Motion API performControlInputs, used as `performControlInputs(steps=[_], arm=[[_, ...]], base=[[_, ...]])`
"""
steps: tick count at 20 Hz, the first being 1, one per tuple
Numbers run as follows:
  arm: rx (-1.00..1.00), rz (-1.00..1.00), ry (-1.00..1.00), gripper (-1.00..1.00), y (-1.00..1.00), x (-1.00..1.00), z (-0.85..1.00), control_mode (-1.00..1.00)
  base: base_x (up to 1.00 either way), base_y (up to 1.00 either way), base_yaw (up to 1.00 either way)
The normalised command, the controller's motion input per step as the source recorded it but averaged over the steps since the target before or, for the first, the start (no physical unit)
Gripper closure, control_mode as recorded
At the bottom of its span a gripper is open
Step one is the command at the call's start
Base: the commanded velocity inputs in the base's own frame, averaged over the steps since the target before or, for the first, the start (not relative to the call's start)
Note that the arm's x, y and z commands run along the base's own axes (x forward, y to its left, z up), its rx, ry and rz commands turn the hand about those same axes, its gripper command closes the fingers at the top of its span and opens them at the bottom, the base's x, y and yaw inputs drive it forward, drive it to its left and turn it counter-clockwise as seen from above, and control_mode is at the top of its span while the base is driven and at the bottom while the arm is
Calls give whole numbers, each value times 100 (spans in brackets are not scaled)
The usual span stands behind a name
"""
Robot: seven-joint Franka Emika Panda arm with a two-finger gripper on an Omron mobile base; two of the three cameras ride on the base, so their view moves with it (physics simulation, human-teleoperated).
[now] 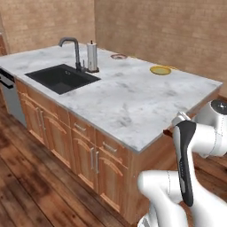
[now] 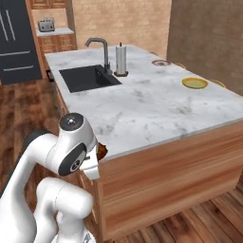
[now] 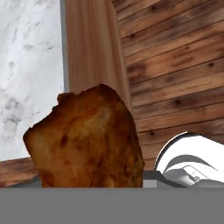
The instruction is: Take the chicken drumsticks from the pan and place one on each plate on the dining counter.
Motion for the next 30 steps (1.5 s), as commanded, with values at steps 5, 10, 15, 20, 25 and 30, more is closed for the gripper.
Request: performControlInputs(steps=[5, 10, 15, 20, 25, 30], arm=[[0, 0, 0, 100, 0, 0, 0, 100], [0, 0, 0, 100, 0, 0, 0, 100], [0, 0, 0, 100, 0, 0, 0, 100], [0, 0, 0, 100, 0, 0, 0, 100], [0, 0, 0, 100, 0, 0, 0, 100], [0, 0, 0, 100, 0, 0, 0, 100]], base=[[5, -100, -15], [45, -100, -12], [89, -100, 0], [89, -100, 3], [72, -100, 5], [57, -100, 5]])
